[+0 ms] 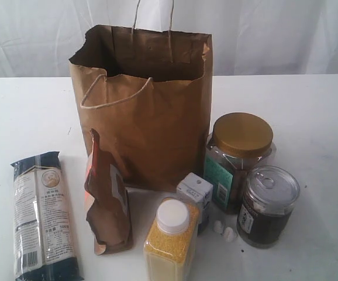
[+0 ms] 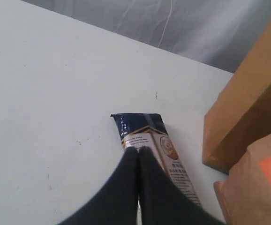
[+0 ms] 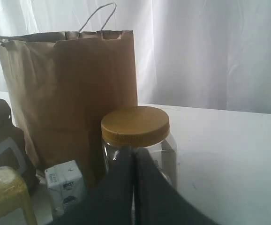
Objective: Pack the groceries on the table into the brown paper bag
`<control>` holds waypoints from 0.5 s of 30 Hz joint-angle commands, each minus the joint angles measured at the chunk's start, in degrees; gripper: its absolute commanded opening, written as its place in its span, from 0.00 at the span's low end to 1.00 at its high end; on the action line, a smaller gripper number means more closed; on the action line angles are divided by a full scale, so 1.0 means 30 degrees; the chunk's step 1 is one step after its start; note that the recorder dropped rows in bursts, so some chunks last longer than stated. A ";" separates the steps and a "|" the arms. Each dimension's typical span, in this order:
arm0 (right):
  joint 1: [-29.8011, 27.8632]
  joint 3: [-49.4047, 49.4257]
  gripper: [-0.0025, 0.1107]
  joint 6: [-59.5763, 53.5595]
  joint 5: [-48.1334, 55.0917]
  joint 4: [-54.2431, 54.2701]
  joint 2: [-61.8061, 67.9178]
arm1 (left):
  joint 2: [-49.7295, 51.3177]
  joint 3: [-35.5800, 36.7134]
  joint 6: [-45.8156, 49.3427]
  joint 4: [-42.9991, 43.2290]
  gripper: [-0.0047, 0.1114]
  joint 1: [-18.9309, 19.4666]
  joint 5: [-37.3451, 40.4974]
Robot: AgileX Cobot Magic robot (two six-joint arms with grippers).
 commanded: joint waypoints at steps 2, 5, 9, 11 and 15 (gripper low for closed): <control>-0.0113 0.0028 0.02 -0.0105 -0.0973 -0.0001 -0.0096 | -0.0064 -0.0106 0.0128 -0.0074 0.04 -0.0113 0.0230; -0.0113 0.0028 0.02 -0.0105 -0.3241 -0.0001 -0.0096 | -0.0064 -0.0106 0.0128 -0.0074 0.04 -0.0113 0.0230; -0.0113 0.0028 0.02 0.0132 -0.6257 -0.0001 -0.0096 | -0.0064 -0.0106 0.0128 -0.0074 0.04 -0.0113 0.0266; -0.0113 0.0028 0.02 0.0782 -0.6719 -0.0001 -0.0096 | -0.0064 -0.0106 0.0128 -0.0074 0.04 -0.0113 0.0560; -0.0113 0.0028 0.02 0.1835 -0.6356 -0.0001 -0.0096 | -0.0064 0.0178 0.0128 -0.0074 0.04 -0.0113 0.1446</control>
